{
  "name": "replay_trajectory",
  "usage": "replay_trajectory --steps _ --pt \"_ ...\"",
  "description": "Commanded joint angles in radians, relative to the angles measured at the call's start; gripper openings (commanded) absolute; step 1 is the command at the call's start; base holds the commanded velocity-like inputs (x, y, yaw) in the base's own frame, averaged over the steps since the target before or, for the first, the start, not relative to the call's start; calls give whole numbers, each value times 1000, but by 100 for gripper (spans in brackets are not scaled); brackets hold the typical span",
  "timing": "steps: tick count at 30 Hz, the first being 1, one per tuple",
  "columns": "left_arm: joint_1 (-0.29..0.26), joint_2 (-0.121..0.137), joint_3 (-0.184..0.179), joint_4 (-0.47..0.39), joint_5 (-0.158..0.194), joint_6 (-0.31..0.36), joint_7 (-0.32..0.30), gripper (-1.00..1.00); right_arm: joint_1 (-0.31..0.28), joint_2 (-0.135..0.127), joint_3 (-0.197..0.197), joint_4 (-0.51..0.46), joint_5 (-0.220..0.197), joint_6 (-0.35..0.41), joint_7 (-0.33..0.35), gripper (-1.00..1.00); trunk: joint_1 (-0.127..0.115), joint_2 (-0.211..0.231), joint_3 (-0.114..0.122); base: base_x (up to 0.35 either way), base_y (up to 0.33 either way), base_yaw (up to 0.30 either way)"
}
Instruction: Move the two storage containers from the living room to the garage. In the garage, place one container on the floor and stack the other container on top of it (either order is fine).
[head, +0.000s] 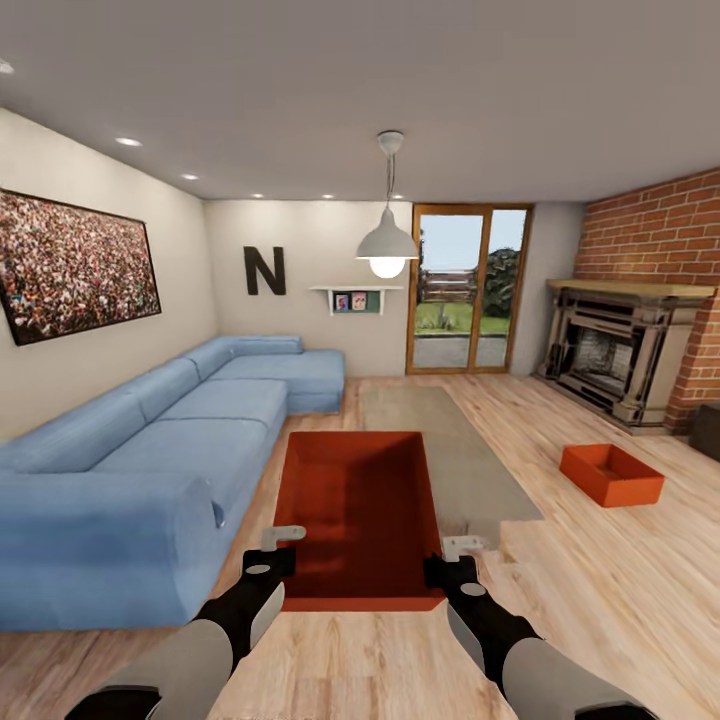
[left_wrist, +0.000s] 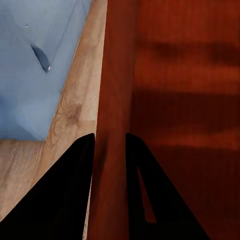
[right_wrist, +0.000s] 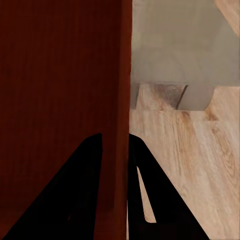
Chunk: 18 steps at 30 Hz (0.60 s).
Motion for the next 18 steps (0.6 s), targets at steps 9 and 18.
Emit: replay_trajectory --steps 9,18 --pt "-1 0 44 -3 -21 5 9 -100 -1 0 -11 -1 2 -2 -7 -100 0 -1 -2 0 0 276" --pt "-1 0 44 -3 -21 5 9 -100 -1 0 -11 -1 2 -2 -8 -100 0 -1 -2 0 0 276"
